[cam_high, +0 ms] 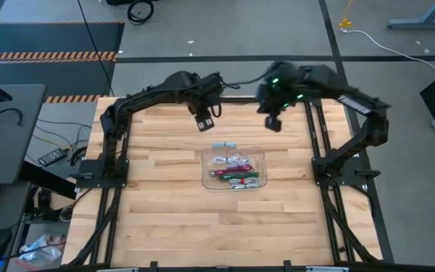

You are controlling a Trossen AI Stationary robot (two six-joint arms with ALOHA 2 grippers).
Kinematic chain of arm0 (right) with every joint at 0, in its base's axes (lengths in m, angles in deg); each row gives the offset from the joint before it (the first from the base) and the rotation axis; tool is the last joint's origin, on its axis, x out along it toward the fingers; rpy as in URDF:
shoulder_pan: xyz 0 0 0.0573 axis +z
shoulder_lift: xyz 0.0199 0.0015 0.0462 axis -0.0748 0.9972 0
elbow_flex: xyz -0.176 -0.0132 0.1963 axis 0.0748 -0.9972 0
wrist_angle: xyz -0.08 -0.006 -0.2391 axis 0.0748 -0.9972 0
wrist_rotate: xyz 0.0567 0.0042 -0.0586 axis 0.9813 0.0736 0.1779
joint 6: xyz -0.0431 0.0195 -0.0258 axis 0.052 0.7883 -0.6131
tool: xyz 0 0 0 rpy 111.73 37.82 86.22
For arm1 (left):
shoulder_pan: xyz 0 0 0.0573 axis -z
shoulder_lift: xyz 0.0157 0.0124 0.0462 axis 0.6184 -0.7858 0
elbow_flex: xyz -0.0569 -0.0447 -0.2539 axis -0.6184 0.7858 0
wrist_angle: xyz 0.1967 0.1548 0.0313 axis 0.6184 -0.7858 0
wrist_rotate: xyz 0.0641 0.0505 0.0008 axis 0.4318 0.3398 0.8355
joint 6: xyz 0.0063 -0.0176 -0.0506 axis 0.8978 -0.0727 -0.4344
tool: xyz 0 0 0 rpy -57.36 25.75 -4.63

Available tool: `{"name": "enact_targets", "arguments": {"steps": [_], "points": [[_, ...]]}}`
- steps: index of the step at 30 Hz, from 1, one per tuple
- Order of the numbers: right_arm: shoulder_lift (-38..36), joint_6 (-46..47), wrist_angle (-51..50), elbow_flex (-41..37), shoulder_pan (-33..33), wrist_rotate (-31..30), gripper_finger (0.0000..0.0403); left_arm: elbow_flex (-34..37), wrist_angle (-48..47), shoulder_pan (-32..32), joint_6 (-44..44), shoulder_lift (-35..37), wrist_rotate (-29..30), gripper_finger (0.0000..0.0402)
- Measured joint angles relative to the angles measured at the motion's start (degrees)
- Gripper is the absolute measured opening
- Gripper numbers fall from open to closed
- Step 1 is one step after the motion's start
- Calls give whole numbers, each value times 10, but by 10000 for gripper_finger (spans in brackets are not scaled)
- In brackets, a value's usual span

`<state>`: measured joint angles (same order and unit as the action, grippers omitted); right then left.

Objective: Pick and place USB-C Cables
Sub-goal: Adjust the transparent bin

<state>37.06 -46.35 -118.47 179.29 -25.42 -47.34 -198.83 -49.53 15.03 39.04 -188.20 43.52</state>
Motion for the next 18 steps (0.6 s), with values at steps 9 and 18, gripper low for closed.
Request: {"name": "enact_targets", "arguments": {"steps": [9,18], "points": [[0,23,161,-255,3,4,2,-7,-109,-33,-4,0,77,132],[0,51,209,-351,62,20,1,-6,-121,-75,10,0,79,132]]}}
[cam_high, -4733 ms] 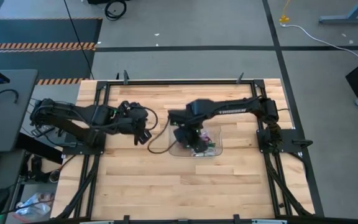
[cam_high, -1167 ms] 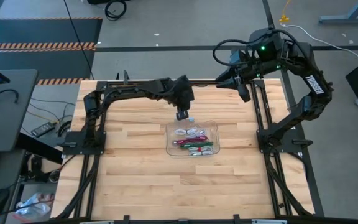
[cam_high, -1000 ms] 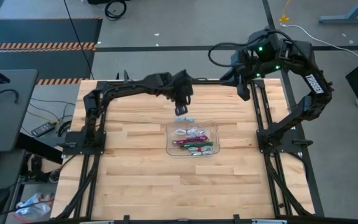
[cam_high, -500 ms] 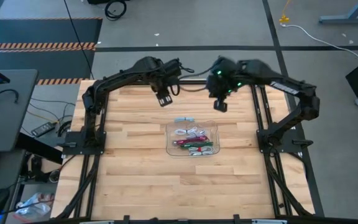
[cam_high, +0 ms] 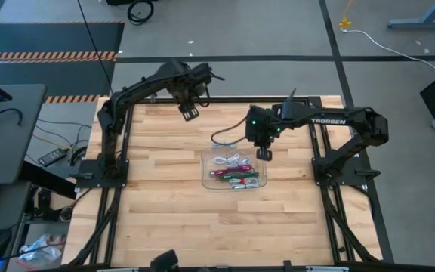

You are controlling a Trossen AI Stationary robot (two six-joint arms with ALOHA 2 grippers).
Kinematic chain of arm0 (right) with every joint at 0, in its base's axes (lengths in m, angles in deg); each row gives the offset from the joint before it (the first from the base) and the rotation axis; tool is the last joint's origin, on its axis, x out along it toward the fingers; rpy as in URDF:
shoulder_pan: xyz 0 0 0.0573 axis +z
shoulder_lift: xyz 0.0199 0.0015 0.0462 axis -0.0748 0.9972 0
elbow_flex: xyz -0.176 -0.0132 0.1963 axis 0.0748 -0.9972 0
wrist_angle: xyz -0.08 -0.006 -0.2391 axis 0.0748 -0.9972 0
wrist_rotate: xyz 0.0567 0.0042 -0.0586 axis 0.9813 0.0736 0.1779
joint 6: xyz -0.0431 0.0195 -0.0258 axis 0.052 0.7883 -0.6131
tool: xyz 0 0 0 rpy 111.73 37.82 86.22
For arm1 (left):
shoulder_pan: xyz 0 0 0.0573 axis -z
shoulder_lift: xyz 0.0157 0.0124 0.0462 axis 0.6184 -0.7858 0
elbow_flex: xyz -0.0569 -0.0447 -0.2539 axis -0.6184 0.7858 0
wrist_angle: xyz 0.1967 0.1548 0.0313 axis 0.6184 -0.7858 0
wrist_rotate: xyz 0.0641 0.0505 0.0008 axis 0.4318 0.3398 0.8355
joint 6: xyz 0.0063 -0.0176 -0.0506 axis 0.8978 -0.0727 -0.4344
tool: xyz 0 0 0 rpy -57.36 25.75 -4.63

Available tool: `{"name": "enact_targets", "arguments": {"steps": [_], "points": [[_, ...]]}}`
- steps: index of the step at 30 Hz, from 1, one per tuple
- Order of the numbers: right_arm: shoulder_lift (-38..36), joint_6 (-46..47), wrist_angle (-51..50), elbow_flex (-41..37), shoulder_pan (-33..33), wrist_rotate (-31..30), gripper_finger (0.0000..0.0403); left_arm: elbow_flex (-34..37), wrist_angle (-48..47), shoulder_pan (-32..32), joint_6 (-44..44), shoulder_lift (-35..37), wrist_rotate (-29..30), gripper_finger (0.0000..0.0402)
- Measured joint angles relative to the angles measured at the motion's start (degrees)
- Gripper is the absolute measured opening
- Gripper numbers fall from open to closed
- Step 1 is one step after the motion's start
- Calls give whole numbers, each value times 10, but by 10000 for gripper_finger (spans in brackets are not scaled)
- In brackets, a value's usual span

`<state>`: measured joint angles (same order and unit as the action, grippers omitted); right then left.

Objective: Pick and place USB-C Cables
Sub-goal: Adjust the transparent bin

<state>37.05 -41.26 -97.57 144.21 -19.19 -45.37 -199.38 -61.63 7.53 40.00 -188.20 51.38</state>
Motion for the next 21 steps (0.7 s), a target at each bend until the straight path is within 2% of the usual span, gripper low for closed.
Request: {"name": "enact_targets", "arguments": {"steps": [5,10,21], "points": [[-1,7,-42,4,29,-22,0,0,-1,-41,-2,0,6,132],[-1,5,-59,4,30,-38,11,0,-2,-68,-10,0,6,132],[2,-10,-52,4,2,-35,140,0,-3,-70,-10,0,4,132]]}}
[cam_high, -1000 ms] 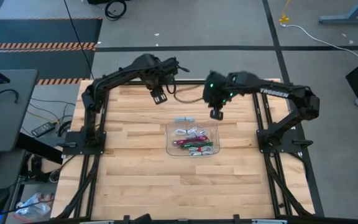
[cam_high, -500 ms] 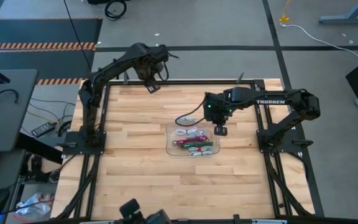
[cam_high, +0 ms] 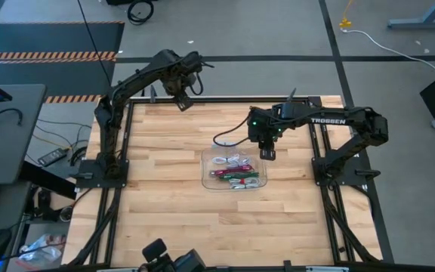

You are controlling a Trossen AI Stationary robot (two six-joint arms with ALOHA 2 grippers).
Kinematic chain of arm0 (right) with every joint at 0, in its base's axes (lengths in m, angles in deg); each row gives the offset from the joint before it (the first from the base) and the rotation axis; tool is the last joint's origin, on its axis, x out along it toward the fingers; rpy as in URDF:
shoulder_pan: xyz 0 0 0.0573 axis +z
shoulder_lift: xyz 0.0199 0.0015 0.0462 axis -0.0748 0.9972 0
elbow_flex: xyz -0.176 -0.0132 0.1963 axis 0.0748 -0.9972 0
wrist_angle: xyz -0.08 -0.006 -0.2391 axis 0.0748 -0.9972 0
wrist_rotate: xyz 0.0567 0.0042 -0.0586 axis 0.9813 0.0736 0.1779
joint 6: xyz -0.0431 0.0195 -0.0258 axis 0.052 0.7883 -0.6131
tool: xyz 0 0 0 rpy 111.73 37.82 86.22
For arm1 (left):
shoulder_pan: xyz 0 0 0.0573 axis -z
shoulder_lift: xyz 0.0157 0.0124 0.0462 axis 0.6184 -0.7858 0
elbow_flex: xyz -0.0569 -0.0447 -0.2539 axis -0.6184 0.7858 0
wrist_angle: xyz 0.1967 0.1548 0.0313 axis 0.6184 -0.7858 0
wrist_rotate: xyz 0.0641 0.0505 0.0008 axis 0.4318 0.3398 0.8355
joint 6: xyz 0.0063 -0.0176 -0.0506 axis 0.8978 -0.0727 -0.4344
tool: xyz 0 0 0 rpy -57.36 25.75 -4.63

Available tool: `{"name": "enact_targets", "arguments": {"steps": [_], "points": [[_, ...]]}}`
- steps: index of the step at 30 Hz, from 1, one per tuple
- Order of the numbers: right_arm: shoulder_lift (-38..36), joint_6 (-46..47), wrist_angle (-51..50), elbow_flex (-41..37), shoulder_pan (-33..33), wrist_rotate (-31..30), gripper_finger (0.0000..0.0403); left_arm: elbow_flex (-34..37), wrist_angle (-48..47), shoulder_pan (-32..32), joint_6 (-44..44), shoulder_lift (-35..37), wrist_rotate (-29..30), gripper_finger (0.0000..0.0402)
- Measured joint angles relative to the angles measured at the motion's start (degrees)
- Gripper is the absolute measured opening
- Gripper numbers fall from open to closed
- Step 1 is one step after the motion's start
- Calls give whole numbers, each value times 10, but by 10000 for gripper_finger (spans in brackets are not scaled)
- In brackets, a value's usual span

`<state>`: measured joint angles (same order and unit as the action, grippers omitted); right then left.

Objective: Pick and place USB-C Cables
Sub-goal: Adjust the transparent bin

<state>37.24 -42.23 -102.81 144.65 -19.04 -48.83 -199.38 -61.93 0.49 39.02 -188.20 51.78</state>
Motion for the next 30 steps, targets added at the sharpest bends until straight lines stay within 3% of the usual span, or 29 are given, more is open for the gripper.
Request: {"name": "enact_targets", "arguments": {"steps": [4,9,12,17,22,30], "points": [[10,-5,28,0,-11,15,165,0,0,0,0,0,-7,132],[43,-36,110,0,-11,58,163,0,0,-1,0,0,-7,132],[74,-61,154,1,-12,51,133,0,0,-2,0,0,-7,132],[140,-67,184,3,-17,95,19,0,0,-2,-1,0,-7,132],[169,-75,210,6,-15,108,8,0,0,-2,-3,0,-7,132],[139,-53,209,0,-13,105,3,0,0,-2,-4,0,-7,132]]}}
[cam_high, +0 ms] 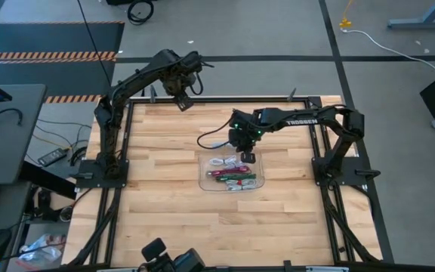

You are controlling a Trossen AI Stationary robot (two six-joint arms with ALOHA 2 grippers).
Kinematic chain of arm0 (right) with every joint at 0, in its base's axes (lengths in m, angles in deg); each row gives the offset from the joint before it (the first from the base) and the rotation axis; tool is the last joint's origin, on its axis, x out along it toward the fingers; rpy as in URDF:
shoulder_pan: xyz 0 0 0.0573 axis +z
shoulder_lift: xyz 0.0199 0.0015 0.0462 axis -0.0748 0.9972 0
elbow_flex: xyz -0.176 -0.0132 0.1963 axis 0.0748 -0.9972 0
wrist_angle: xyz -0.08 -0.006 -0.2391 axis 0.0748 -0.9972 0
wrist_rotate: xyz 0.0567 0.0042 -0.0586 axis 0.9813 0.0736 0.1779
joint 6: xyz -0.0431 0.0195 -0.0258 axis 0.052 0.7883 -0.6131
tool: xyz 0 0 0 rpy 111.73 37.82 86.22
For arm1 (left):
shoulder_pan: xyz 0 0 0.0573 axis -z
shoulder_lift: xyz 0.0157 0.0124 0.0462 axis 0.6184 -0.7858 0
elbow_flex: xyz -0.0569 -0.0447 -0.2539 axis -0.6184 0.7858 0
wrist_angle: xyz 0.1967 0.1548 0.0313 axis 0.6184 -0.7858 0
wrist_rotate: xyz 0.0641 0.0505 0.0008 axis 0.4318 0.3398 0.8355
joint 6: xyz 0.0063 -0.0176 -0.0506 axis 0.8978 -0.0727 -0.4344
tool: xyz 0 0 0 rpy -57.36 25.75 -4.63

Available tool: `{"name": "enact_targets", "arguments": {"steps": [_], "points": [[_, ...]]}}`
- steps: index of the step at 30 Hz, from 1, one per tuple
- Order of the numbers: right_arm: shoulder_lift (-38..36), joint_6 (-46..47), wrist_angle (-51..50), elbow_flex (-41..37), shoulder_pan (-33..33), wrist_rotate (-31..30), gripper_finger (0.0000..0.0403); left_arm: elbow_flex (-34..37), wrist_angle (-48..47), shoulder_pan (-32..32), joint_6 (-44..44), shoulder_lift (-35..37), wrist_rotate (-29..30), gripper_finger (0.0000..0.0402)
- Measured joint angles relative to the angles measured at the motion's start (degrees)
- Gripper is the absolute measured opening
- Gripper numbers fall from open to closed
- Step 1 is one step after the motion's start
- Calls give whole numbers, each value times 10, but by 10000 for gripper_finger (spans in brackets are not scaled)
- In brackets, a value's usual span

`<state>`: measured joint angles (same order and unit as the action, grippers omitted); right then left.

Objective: Pick and place USB-C Cables
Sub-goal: Adjust the transparent bin

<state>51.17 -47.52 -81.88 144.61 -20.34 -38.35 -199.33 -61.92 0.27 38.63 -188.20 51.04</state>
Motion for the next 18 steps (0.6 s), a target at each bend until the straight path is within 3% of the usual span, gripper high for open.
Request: {"name": "enact_targets", "arguments": {"steps": [18], "points": [[0,68,12,-16,89,19,0,0,0,0,4,0,0,132]]}}
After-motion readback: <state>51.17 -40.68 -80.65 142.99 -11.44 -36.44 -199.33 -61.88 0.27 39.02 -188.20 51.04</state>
